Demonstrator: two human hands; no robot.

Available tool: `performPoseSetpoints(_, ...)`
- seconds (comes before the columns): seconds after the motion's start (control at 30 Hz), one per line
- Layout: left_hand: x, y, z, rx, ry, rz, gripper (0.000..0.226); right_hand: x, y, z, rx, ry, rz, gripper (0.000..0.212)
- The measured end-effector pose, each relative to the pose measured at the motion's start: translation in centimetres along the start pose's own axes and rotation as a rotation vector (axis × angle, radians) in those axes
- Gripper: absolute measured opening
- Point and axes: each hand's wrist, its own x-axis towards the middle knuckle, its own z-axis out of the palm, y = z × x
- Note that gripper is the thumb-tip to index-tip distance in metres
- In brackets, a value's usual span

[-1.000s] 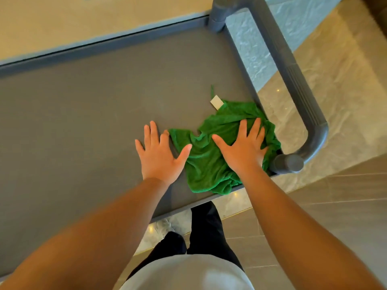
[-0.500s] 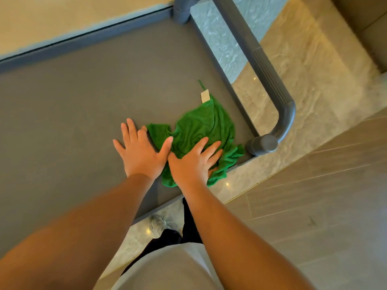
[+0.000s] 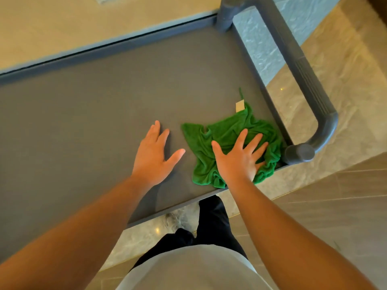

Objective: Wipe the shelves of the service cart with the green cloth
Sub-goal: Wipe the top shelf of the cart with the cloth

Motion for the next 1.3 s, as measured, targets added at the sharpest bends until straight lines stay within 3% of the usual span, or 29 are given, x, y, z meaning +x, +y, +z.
performPoseSetpoints(0.1, -4.0, -5.2, -1.4, 0.203, 0.112, -0.24, 0.096, -0.6, -0.7, 0.8, -0.055, 0.004, -0.053, 0.108)
performPoseSetpoints(0.17, -7.2, -8.0, -1.9, 0.2, 0.126, -0.483, 0.104, -0.7, -0.6, 1.1, -0.087, 0.013, -0.073, 0.111)
performPoseSetpoints(0.23, -9.6, -9.7, -2.0, 0.203, 0.092, -0.589, 0.108, -0.6, -0.5, 1.3, -0.105, 0.027, -0.093, 0.113)
performPoseSetpoints(0.4, -10.3, -10.2, -1.0, 0.27, 0.081, -0.563, 0.101, -1.1, -2.1, 2.0, -0.235, 0.034, -0.205, 0.114)
performPoseSetpoints(0.67, -10.2, -10.3, -0.9, 0.227, 0.089, -0.558, 0.095, -5.3, -9.2, 5.6, -0.374, -0.014, -0.536, 0.11)
performPoseSetpoints(0.97, -10.8, -10.8, -1.7, 0.045, 0.148, -0.516, 0.102, -10.1, -16.3, 9.6, -0.5, -0.124, -1.058, 0.087)
performPoseSetpoints(1.13, -13.2, -14.1, -4.0, -0.095, 0.118, -0.36, 0.104, -8.7, -15.7, 8.4, -0.394, -0.139, -1.097, 0.066)
performPoseSetpoints(1.2, -15.4, -16.8, -4.5, 0.031, 0.148, -0.42, 0.099, -8.3, -14.9, 8.1, -0.378, -0.12, -1.055, 0.064)
performPoseSetpoints(1.3, -18.9, -20.0, -5.1, 0.209, 0.2, -0.74, 0.093, -8.6, -14.4, 8.3, -0.441, -0.11, -1.02, 0.077)
